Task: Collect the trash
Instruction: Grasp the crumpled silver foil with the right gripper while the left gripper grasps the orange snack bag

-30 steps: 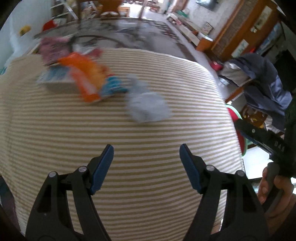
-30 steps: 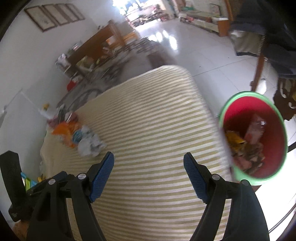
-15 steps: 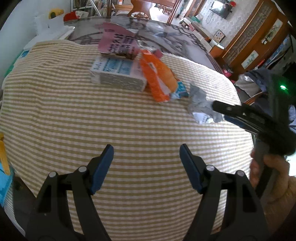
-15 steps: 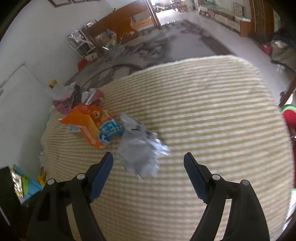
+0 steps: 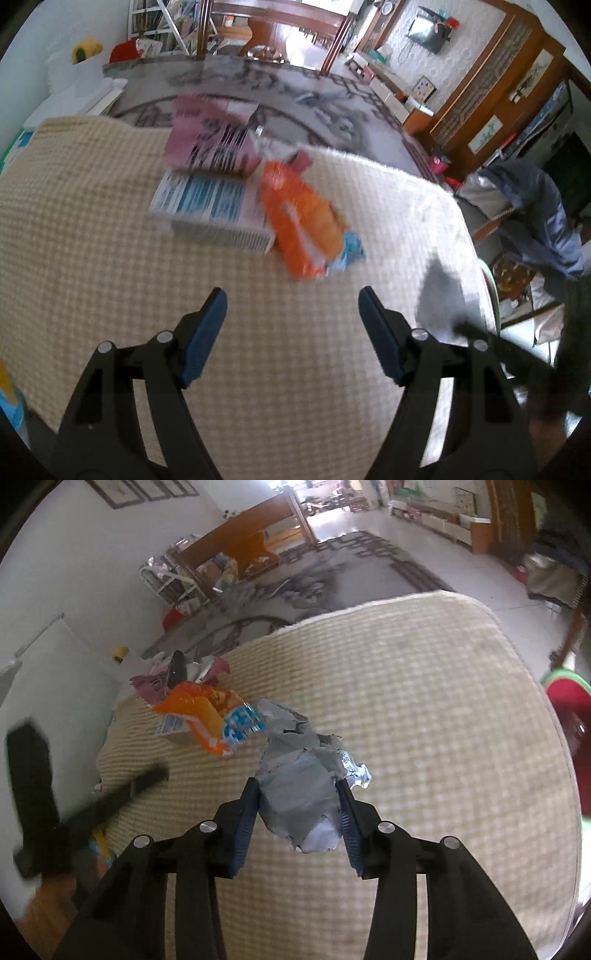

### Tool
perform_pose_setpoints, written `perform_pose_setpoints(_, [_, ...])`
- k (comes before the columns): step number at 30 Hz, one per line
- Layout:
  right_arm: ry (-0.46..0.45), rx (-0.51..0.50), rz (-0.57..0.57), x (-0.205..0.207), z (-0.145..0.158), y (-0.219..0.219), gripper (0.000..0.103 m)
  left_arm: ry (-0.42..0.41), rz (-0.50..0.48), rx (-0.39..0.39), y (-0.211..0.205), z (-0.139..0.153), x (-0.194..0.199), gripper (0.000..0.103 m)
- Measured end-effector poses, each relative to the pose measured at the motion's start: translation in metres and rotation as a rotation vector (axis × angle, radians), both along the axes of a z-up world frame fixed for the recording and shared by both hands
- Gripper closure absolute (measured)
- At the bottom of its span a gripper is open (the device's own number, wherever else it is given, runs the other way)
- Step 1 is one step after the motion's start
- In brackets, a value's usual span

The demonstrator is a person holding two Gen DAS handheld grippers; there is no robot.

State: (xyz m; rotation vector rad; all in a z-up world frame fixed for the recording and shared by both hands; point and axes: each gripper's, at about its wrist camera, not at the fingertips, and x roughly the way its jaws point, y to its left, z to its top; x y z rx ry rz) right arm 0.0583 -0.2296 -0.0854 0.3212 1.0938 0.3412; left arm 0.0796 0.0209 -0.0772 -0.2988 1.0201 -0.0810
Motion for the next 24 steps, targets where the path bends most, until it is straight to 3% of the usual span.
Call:
perform_pose_setpoints(4, [0.046, 0.023, -0.062, -0.018, -0.011, -0.014, 0.062, 0.018, 0.006, -0.014, -0.001, -0.007, 0.031, 0.044])
perform_pose_setpoints(9, [0.007, 0.013, -0.104, -0.029, 0.0, -0.027, 0.061, 0.036, -0.01, 0.026, -0.003, -0.016, 0.051, 0.059])
perform_pose_setpoints(11, [0.008, 0.016, -0.111, -0.031, 0.0, -0.029, 0.061, 0.049, -0.021, 0.022, -0.001, -0.019, 0.053, 0.082])
perform_pose_setpoints(13, [0.013, 0.021, -0.11, -0.031, -0.002, -0.027, 0.061, 0.065, -0.041, 0.009, 0.0, -0.021, 0.051, 0.092])
perform_pose_setpoints(20, [0.015, 0.022, -0.074, -0.031, -0.003, -0.019, 0.061, 0.095, -0.064, -0.084, 0.019, -0.012, 0.014, 0.095])
perform_pose_setpoints(24, [0.027, 0.026, -0.055, -0.027, -0.007, -0.012, 0.061, 0.122, -0.108, -0.083, 0.031, -0.002, -0.011, 0.095])
